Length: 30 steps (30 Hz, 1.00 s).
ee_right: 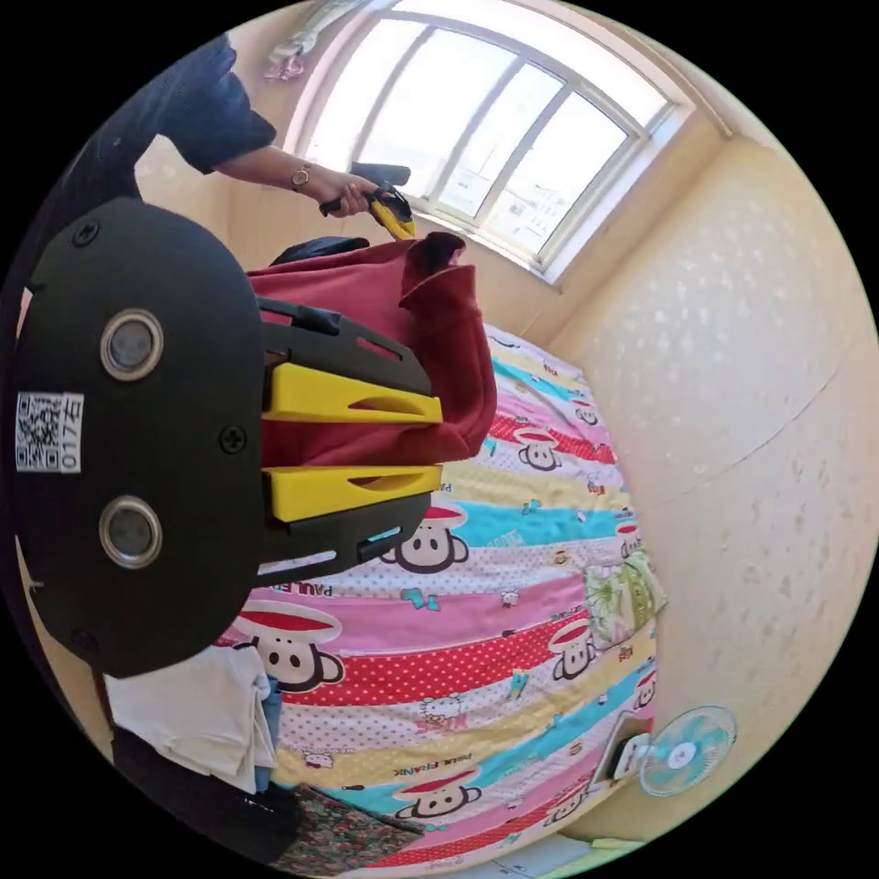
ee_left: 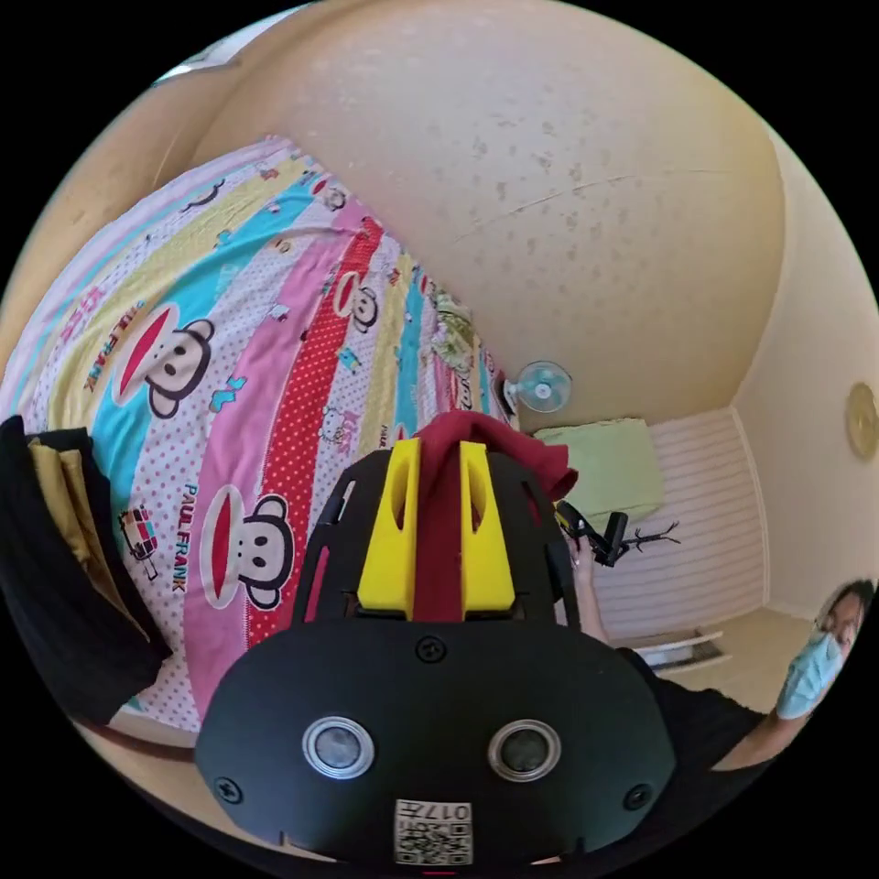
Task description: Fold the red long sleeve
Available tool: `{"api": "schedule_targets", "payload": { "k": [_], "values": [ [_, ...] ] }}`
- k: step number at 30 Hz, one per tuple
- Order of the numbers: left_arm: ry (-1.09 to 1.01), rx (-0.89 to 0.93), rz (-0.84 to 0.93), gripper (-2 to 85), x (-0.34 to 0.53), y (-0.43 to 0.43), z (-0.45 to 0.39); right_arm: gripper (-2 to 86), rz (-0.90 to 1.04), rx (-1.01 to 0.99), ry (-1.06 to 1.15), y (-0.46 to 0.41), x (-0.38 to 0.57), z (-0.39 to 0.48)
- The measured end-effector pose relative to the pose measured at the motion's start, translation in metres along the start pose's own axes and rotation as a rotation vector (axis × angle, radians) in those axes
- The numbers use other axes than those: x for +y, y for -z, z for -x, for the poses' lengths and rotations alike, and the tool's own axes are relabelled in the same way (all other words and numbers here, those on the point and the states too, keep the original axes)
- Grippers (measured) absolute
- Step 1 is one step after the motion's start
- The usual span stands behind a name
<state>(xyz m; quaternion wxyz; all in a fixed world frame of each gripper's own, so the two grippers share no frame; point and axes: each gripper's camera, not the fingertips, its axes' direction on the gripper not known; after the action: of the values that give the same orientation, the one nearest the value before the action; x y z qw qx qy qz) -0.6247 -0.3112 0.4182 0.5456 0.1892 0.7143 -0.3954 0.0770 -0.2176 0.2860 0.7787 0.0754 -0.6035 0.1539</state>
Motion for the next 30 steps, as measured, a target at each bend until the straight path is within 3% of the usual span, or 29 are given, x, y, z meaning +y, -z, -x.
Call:
{"api": "schedule_targets", "payload": {
  "k": [4, 8, 12, 14, 18, 22, 24, 27, 30],
  "values": [
    [0.038, -0.207, 0.028, 11.5, 0.045, -0.012, 0.077, 9.2, 0.102, 0.009, -0.036, -0.066, 0.045, -0.026],
    [0.065, -0.606, 0.239, 14.7, 0.138, -0.024, 0.166, 9.4, 0.345, 0.104, -0.108, -0.125, 0.153, -0.066],
    [0.025, -0.727, 0.486, 11.9, 0.196, -0.047, 0.238, 9.4, 0.496, 0.146, -0.278, -0.143, 0.239, -0.107],
    [-0.038, -0.778, 0.470, 6.1, 0.198, -0.040, 0.243, 9.4, 0.515, 0.158, -0.348, -0.139, 0.258, -0.121],
    [-0.041, -0.777, 0.703, 3.0, 0.162, -0.034, 0.249, 9.6, 0.478, 0.146, -0.466, -0.108, 0.270, -0.150],
    [-0.247, -0.845, 0.465, 2.1, 0.126, 0.063, 0.166, 10.5, 0.456, 0.239, -0.491, -0.076, 0.262, -0.173],
    [-0.175, -0.886, 0.196, 2.8, 0.124, 0.152, 0.135, 11.7, 0.446, 0.332, -0.483, -0.060, 0.251, -0.191],
    [-0.011, -0.902, 0.053, 5.5, 0.146, 0.226, 0.143, 13.2, 0.461, 0.478, -0.451, -0.058, 0.235, -0.221],
    [0.073, -0.869, 0.043, 9.6, 0.194, 0.250, 0.161, 14.2, 0.574, 0.483, -0.439, -0.087, 0.228, -0.264]
  ]
}}
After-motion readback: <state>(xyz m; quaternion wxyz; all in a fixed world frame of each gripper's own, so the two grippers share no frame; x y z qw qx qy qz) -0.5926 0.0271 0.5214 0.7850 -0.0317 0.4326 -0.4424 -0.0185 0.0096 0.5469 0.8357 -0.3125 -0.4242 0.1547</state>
